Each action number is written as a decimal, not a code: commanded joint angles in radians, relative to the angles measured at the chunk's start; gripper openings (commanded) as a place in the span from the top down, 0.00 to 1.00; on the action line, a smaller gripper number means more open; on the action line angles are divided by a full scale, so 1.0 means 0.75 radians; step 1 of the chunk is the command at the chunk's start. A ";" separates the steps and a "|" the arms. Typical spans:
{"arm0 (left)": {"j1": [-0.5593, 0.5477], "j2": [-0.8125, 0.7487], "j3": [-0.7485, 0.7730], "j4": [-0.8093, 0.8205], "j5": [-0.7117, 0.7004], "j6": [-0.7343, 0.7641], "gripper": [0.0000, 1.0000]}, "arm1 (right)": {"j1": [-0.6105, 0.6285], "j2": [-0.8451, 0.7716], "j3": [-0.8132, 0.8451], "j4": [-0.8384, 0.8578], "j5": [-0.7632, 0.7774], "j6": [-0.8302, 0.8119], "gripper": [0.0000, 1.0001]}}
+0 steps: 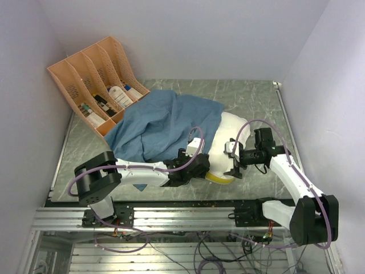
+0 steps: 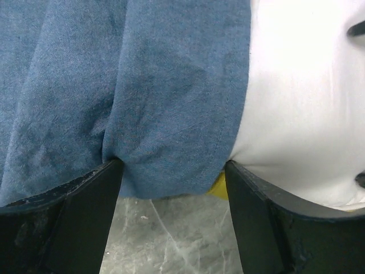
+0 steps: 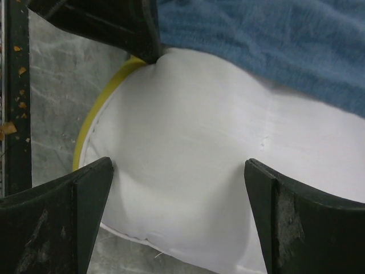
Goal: Put the pillow into the pillowcase
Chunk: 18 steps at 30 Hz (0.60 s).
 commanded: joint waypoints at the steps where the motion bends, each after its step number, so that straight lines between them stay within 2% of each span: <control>1: -0.006 0.024 0.050 0.030 -0.163 -0.083 0.19 | 0.010 0.038 -0.058 0.126 0.091 0.057 0.01; 3: -0.005 0.028 0.048 0.027 -0.176 -0.084 0.26 | 0.011 0.063 -0.067 0.161 0.115 0.085 0.02; 5: -0.005 0.037 0.057 -0.002 -0.179 -0.084 0.50 | 0.014 0.087 -0.065 0.190 0.135 0.120 0.05; 8: -0.005 0.032 0.076 -0.057 -0.164 -0.080 0.73 | 0.031 0.111 -0.071 0.258 0.176 0.182 0.09; 13: -0.007 -0.059 0.071 -0.077 -0.076 -0.049 0.91 | 0.121 0.162 -0.086 0.376 0.279 0.284 0.18; 15: -0.007 -0.105 0.074 -0.067 -0.015 -0.022 0.93 | 0.160 0.205 -0.070 0.412 0.305 0.338 0.28; 16: -0.007 -0.128 0.081 -0.063 0.024 -0.005 0.93 | 0.173 0.234 -0.051 0.425 0.298 0.373 0.36; 18: -0.007 -0.169 0.106 -0.052 0.128 0.039 0.93 | 0.191 0.328 0.010 0.415 0.246 0.441 0.60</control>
